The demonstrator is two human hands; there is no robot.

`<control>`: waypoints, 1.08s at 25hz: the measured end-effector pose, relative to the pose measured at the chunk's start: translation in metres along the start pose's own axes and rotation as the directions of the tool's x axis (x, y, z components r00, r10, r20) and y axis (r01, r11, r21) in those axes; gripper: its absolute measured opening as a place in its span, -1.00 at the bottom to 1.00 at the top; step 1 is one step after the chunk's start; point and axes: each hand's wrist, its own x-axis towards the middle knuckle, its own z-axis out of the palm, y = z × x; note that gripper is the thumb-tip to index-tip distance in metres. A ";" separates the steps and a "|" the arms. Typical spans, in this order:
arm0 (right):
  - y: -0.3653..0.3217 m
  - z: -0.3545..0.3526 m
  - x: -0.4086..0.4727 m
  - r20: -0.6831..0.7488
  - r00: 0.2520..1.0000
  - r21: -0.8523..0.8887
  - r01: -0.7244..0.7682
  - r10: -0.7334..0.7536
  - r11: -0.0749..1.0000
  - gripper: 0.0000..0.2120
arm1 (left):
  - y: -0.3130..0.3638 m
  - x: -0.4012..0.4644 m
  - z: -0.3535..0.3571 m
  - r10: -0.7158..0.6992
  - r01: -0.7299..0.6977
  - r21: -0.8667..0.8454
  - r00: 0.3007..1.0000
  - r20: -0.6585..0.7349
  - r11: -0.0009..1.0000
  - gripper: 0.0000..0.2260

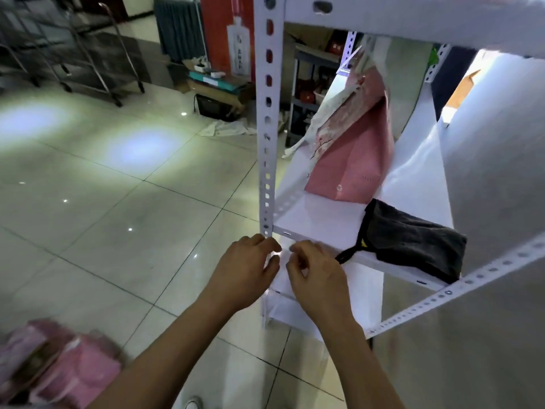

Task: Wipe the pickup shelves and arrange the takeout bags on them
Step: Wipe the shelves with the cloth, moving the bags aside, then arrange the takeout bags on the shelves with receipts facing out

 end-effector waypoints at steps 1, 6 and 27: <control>-0.012 0.008 0.002 0.021 1.000 0.001 -0.004 0.004 1.000 -0.88 | -0.011 -0.001 -0.009 -0.009 0.009 0.003 1.000 -0.008 1.000 -0.76; -0.073 0.065 0.011 0.089 0.996 0.019 0.004 -0.005 1.000 -0.77 | -0.083 -0.013 -0.055 -0.052 0.052 0.010 0.998 -0.022 0.999 -0.72; -0.228 0.307 0.173 0.147 0.989 0.056 -0.020 0.012 0.998 -0.69 | -0.377 0.061 -0.187 -0.126 0.125 -0.006 0.991 -0.034 0.992 -0.70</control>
